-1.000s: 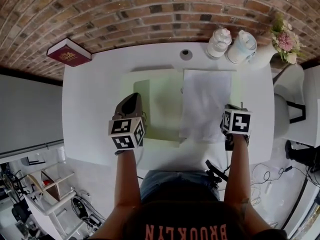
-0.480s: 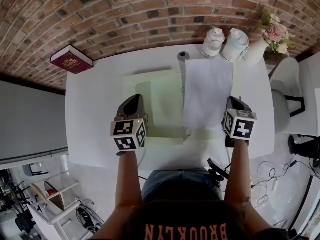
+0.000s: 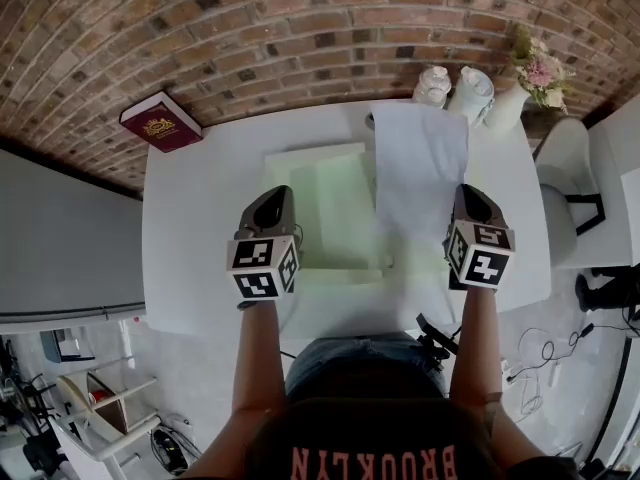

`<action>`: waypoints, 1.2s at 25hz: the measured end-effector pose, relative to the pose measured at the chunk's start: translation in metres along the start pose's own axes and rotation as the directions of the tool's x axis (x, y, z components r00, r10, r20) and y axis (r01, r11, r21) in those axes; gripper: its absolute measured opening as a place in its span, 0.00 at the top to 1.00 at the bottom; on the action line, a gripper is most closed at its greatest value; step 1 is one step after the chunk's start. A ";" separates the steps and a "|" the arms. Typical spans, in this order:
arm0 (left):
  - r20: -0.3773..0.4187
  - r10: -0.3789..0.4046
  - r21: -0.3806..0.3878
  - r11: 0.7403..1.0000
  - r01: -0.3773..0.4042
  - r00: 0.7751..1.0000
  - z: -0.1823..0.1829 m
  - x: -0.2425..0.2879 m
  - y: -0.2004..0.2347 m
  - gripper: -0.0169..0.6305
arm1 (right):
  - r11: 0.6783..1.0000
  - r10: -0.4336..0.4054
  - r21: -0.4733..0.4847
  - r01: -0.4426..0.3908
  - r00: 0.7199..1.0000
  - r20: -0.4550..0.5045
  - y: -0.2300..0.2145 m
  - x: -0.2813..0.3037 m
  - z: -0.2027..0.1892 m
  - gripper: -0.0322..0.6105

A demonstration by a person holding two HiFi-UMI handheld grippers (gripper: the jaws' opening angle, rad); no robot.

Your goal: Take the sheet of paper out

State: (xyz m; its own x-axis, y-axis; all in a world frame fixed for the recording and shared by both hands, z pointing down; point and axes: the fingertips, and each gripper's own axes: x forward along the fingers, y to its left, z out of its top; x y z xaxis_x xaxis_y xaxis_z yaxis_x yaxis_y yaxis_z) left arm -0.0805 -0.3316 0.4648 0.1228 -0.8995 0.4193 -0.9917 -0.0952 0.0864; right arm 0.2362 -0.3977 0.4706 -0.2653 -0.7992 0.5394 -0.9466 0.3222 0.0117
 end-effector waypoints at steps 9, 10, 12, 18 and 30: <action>0.128 -0.001 0.000 1.000 0.001 0.992 0.040 -0.039 0.015 0.98 | 0.998 -0.006 -0.057 0.015 0.988 0.153 0.025 -0.037 0.039 0.95; 0.148 -0.003 0.004 1.000 0.002 0.989 0.047 -0.045 0.016 0.98 | 0.998 -0.012 -0.060 0.022 0.986 0.167 0.028 -0.041 0.042 0.95; 0.183 -0.006 0.012 1.000 0.004 0.983 0.058 -0.056 0.020 0.98 | 0.997 -0.033 -0.059 0.045 0.981 0.192 0.032 -0.051 0.047 0.95; 0.243 -0.019 0.027 1.000 0.013 0.970 0.073 -0.084 0.029 0.98 | 0.995 -0.102 0.006 0.104 0.957 0.272 0.040 -0.085 0.061 0.95; 0.350 -0.013 0.062 0.998 -0.010 0.937 0.095 -0.126 0.040 0.98 | 0.992 -0.124 0.023 0.126 0.887 0.446 0.061 -0.145 0.089 0.95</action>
State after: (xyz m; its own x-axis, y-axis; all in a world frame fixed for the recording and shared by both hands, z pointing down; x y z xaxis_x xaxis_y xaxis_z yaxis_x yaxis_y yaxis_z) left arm -0.1388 -0.2630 0.3293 0.1145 -0.9906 0.0753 -0.9933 -0.1129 0.0259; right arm 0.2002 -0.3071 0.3182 -0.1999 -0.9745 0.1017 -0.9766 0.2066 0.0602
